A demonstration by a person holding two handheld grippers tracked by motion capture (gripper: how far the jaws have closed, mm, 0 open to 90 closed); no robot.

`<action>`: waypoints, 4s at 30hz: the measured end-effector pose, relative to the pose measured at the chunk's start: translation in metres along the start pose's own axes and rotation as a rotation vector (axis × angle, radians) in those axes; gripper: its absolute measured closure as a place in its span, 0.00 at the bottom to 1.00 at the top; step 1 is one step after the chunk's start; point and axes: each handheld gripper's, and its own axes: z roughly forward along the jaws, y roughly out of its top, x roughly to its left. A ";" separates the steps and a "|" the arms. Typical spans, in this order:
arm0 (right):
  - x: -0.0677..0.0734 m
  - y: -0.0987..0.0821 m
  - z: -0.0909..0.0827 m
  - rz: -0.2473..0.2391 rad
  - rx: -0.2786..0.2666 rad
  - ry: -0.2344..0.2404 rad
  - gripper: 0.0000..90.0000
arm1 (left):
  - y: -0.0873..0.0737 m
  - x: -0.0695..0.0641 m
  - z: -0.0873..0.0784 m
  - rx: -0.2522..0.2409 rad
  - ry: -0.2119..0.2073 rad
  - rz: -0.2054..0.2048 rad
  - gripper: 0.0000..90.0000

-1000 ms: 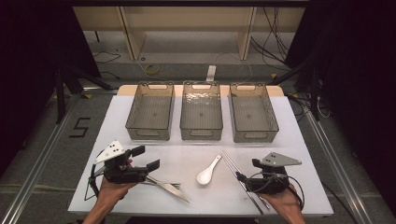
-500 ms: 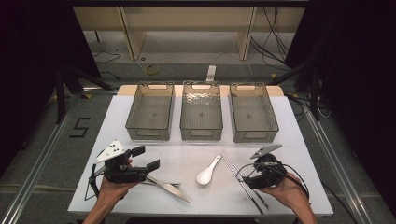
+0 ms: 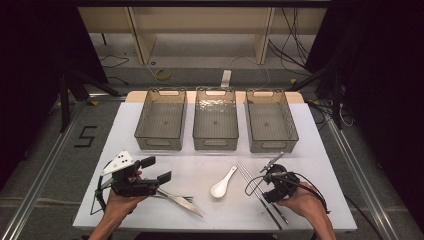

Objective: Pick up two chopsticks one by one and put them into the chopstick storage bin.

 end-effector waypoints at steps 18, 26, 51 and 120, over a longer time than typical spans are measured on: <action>0.001 -0.002 0.014 0.005 0.101 0.057 0.78 | 0.000 -0.001 0.000 0.005 0.000 0.016 0.17; -0.001 0.000 0.017 0.020 0.126 0.072 0.91 | 0.000 -0.002 0.001 0.005 -0.002 0.017 0.17; -0.016 0.003 -0.011 -0.006 -0.016 0.074 0.96 | 0.004 -0.003 0.008 0.053 -0.038 0.030 0.17; 0.092 0.059 -0.029 -0.524 -0.084 0.216 0.96 | -0.003 -0.079 0.105 0.624 -0.265 0.552 0.68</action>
